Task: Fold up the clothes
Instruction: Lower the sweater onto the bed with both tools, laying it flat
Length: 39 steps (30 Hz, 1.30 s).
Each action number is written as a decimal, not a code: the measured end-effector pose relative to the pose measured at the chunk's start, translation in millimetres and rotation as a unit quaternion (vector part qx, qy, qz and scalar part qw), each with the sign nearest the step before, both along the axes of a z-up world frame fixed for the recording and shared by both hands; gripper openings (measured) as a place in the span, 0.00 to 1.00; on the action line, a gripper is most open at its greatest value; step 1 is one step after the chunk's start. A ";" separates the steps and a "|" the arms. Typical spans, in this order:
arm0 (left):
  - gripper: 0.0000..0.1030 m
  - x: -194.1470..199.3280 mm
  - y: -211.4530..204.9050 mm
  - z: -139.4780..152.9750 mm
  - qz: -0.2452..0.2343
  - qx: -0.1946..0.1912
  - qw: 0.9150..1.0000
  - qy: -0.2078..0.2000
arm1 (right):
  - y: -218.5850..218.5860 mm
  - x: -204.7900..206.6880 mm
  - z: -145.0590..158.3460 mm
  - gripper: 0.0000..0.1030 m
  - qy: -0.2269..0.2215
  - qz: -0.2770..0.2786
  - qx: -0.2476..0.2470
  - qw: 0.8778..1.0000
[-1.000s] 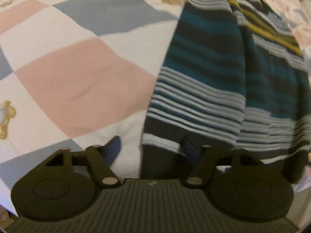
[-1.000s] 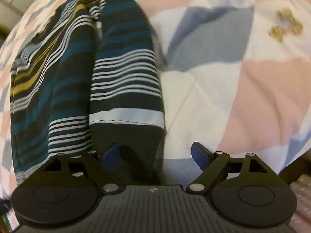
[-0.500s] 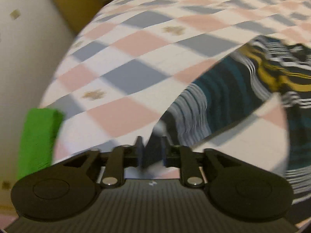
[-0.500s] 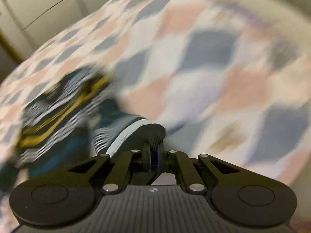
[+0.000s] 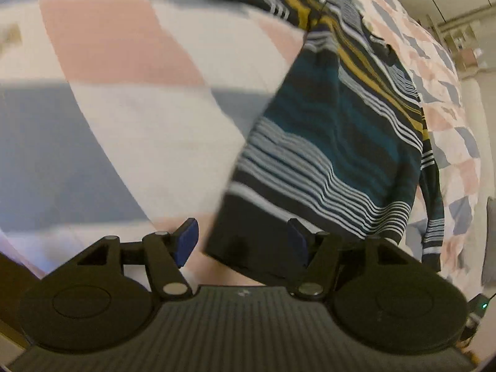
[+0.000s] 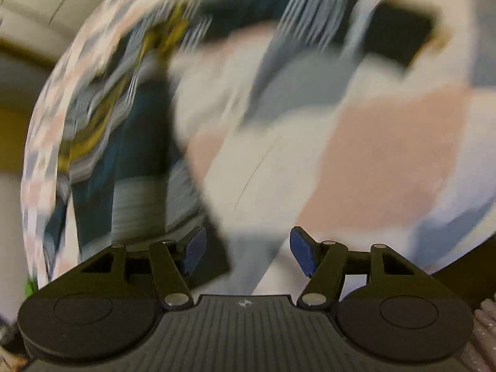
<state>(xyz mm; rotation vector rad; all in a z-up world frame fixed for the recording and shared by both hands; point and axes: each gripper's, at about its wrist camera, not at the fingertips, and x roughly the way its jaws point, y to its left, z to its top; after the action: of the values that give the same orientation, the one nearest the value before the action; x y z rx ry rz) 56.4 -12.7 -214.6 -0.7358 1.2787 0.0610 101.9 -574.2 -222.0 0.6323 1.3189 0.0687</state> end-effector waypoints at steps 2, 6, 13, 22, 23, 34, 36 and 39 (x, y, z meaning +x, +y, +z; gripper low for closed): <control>0.64 -1.6 -5.0 -9.4 0.019 -0.005 1.000 -0.004 | 28.3 3.9 -14.2 0.61 -0.005 0.041 -0.004 0.999; 0.69 7.2 -12.9 -34.0 0.035 -0.021 0.999 0.004 | 59.5 14.5 -32.0 0.74 -0.026 0.096 -0.056 0.993; 0.03 13.4 -21.2 -32.3 -0.013 0.010 1.000 0.009 | 71.4 14.9 -43.1 0.05 -0.002 0.120 -0.029 0.992; 0.02 -31.4 -4.2 46.6 -0.068 0.073 0.993 -0.065 | -39.0 -33.2 37.8 0.04 -0.046 0.027 0.015 0.998; 0.02 -29.2 -13.1 29.7 -0.073 0.074 0.993 -0.047 | -43.8 -35.4 30.1 0.04 -0.037 0.016 0.012 0.999; 0.46 -26.4 -19.2 -6.8 -0.026 0.054 0.998 -0.028 | -26.0 -16.8 -20.6 0.37 0.026 0.037 -0.055 0.997; 0.65 -19.5 -17.5 -7.6 -0.021 0.048 0.998 -0.037 | -28.3 -18.0 -18.5 0.48 0.012 0.034 -0.038 0.999; 0.59 0.4 -28.6 -30.4 -0.034 0.048 0.998 -0.017 | -27.8 -17.0 -26.9 0.74 0.007 0.015 -0.026 1.000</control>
<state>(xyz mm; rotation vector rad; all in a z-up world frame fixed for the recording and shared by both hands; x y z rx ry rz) 56.8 -41.3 -245.0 -0.6093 1.2582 0.0536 84.9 -602.0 -248.9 0.5692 1.3399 0.0543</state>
